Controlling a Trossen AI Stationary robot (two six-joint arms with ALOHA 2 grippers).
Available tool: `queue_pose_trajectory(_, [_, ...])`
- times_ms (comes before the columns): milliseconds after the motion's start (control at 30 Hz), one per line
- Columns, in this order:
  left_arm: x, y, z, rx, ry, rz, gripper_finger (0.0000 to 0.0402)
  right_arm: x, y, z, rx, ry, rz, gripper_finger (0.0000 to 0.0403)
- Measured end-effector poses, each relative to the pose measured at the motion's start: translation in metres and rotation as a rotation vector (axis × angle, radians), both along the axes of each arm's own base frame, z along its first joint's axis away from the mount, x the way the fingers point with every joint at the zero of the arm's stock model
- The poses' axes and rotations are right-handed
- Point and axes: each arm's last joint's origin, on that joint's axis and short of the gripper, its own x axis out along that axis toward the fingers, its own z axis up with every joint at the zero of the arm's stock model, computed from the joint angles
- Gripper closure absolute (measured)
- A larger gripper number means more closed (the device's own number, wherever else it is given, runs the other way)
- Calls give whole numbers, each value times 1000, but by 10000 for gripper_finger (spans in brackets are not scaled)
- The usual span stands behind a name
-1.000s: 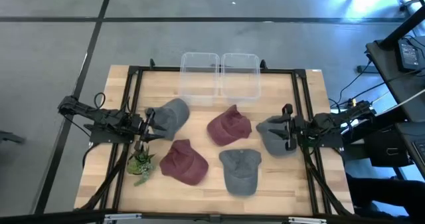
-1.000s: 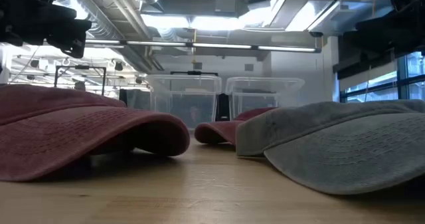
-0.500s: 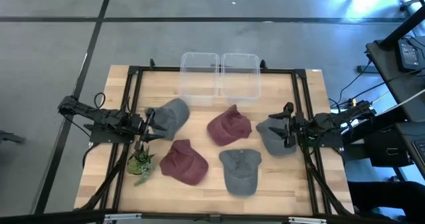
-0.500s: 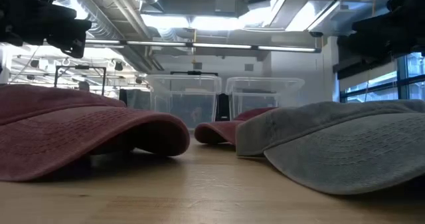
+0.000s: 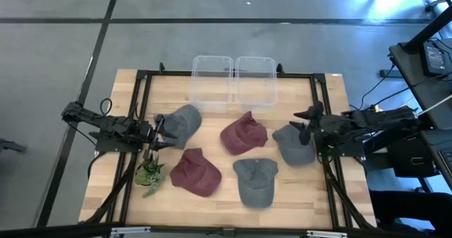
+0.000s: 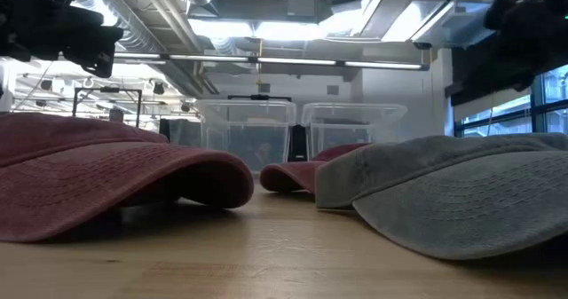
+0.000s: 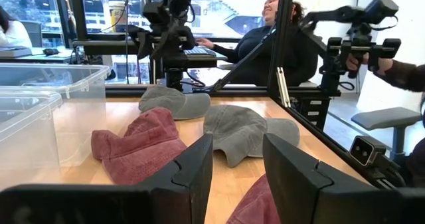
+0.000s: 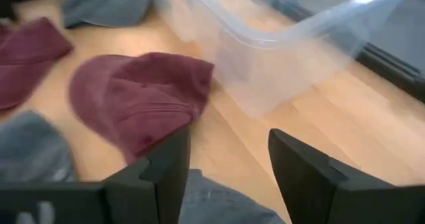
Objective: Pick & Place hat
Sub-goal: Put the top right black cap into the right transparent bin
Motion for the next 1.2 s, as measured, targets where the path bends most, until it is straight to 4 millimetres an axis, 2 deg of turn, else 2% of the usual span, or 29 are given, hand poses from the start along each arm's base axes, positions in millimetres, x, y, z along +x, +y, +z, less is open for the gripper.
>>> queue_pose_trajectory(100, [0, 0, 0, -1, -3, 17, 274, 16, -2, -1, 49, 86, 20, 201])
queue_pose_trajectory(267, [0, 1, 1, -3, -6, 51, 274, 42, -12, 0, 254, 217, 45, 202])
queue_pose_trajectory(433, [0, 2, 1, 111, -20, 65, 274, 67, -29, 18, 235, 407, 127, 201])
queue_pose_trajectory(533, [0, 2, 1, 207, -31, 69, 274, 76, -38, 26, 187, 600, 206, 201])
queue_pose_trajectory(600, [0, 2, 1, 235, -34, 69, 274, 79, -43, 24, 178, 752, 271, 201])
queue_pose_trajectory(700, [0, 2, 1, 236, -34, 68, 274, 84, -50, 11, 180, 912, 359, 201])
queue_pose_trajectory(933, [0, 1, 1, 237, -35, 59, 274, 93, -60, -42, 260, 1151, 430, 201])
queue_pose_trajectory(1067, [0, 1, 1, 237, -35, 59, 274, 98, -66, -64, 226, 1173, 444, 201])
queue_pose_trajectory(1200, [0, 1, 1, 237, -35, 58, 274, 103, -71, -77, 196, 1143, 468, 201])
